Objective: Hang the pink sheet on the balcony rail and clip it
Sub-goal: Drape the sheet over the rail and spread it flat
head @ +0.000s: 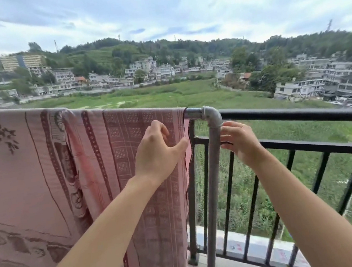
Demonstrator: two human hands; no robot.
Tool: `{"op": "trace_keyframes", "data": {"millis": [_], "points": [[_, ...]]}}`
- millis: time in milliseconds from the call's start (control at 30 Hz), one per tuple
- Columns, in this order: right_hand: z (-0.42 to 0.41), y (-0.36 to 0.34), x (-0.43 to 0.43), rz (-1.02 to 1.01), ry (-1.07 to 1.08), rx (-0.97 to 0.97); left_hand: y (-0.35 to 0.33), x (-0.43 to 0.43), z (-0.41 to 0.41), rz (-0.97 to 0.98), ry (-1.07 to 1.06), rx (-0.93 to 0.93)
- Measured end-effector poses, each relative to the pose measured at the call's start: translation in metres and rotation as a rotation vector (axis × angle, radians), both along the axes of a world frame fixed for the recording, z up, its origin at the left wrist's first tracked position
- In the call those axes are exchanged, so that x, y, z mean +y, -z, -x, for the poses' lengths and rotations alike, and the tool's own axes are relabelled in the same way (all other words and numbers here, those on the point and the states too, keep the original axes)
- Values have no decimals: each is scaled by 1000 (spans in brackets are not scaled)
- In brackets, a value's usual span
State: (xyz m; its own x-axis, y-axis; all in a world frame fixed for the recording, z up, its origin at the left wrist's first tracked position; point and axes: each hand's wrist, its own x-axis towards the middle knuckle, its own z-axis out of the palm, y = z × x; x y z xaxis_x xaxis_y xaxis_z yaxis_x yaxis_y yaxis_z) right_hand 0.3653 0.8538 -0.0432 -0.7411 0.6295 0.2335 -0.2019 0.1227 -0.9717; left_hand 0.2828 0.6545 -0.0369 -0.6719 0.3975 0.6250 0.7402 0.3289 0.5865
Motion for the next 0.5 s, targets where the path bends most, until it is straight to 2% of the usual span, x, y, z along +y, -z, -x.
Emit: {"op": "trace_keyframes", "data": {"millis": [67, 167, 267, 333, 400, 500], "points": [[13, -1, 19, 38, -263, -67, -6, 10, -2, 40, -46, 13], [37, -3, 42, -7, -619, -136, -10, 28, -5, 86, -161, 64], [62, -8, 46, -52, -850, -196, -9, 40, -5, 100, -267, 85], [74, -13, 49, -10, -961, -235, -5, 47, -7, 116, -336, 64], [88, -12, 50, -57, -1034, -232, -3, 51, -7, 105, -386, 47], [98, -9, 43, -204, -956, -199, -1, 47, -8, 38, -390, 38]]}}
